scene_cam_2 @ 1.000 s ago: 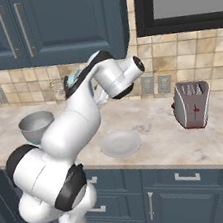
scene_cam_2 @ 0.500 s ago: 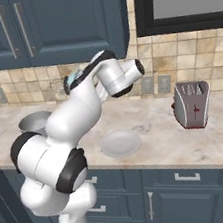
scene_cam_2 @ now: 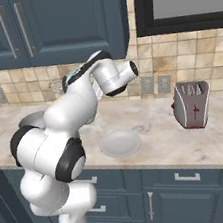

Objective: Add butter and sugar cubes to the stand mixer bowl and then turn on the stand mixer to begin making frosting.

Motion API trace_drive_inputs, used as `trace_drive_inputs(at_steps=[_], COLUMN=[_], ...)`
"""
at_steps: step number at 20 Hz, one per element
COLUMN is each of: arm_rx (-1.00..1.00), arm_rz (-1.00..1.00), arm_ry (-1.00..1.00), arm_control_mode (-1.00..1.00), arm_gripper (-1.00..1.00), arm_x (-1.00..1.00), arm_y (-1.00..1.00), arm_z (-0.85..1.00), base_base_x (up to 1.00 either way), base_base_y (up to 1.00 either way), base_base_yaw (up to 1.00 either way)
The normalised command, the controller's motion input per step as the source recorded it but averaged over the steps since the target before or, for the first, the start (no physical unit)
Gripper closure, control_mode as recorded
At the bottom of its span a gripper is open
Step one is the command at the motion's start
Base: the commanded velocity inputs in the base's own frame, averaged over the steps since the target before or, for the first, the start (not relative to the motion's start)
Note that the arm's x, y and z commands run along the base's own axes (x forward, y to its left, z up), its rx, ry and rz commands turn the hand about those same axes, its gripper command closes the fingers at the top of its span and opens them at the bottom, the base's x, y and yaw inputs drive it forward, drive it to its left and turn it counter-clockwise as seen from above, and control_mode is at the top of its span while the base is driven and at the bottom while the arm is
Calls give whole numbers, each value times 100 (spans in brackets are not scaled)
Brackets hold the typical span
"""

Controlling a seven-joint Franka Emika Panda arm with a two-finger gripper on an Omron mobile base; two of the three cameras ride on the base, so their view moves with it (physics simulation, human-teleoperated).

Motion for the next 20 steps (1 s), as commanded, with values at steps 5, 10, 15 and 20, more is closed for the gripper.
trace_drive_inputs(at_steps=[5, 10, 15, 20], arm_rx=[1, 0, 0, -2], arm_rz=[0, 0, 0, 0], arm_ry=[0, 0, 0, 0], arm_control_mode=[-100, -100, -100, -100], arm_gripper=[-100, -100, -100, -100], arm_x=[3, -5, -19, -16], arm_y=[58, 83, 100, 100], arm_z=[0, -9, -18, -33], base_base_x=[0, 0, 0, 0], base_base_y=[0, 0, 0, 0], base_base_yaw=[0, 0, 0, 0])
